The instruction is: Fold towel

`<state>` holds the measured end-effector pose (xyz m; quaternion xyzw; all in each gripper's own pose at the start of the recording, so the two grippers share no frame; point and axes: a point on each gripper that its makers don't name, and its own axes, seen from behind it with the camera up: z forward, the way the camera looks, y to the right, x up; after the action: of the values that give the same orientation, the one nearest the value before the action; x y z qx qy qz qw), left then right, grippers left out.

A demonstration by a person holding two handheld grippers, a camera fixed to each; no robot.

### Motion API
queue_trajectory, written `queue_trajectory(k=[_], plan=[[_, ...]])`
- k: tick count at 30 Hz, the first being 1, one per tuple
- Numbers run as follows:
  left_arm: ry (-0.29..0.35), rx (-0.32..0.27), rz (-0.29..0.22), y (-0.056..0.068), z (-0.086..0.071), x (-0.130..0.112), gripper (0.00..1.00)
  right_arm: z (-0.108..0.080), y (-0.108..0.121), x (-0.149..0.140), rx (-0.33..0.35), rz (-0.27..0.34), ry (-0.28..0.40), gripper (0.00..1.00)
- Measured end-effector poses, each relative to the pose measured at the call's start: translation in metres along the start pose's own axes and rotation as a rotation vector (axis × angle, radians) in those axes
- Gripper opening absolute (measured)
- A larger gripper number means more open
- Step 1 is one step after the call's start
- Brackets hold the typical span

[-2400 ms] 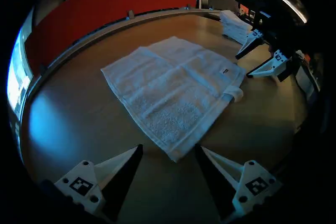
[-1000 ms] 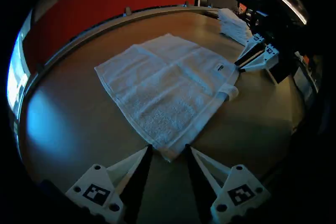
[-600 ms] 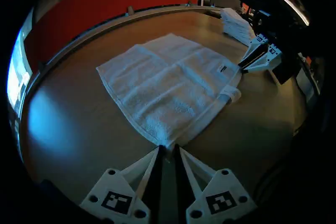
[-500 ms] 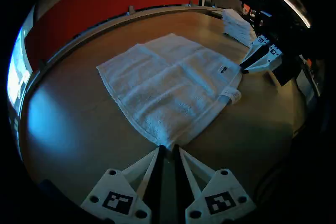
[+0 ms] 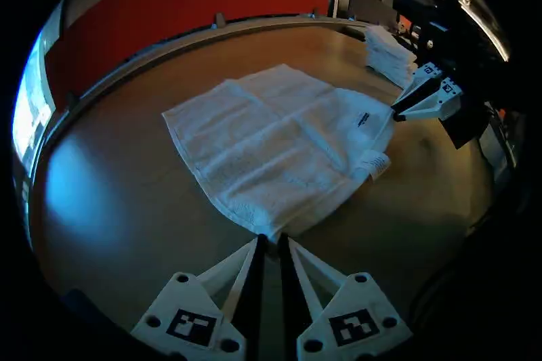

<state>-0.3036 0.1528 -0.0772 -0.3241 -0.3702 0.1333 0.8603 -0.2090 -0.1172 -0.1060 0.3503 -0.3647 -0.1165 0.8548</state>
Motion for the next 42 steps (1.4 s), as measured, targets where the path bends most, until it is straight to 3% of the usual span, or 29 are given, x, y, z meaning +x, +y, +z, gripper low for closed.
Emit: queue_trajectory(k=[18, 29, 42], plan=[[0.037, -0.002, -0.061, 0.005, -0.044, 0.041, 0.15, -0.046, 0.005, 0.047, -0.057, 0.01, 0.059, 0.14], [0.06, 0.002, -0.093, 0.01, -0.077, 0.065, 0.15, -0.075, 0.003, 0.068, -0.053, 0.015, 0.074, 0.14], [0.087, 0.002, -0.126, 0.014, -0.105, 0.085, 0.15, -0.099, -0.002, 0.087, -0.049, 0.02, 0.09, 0.14]])
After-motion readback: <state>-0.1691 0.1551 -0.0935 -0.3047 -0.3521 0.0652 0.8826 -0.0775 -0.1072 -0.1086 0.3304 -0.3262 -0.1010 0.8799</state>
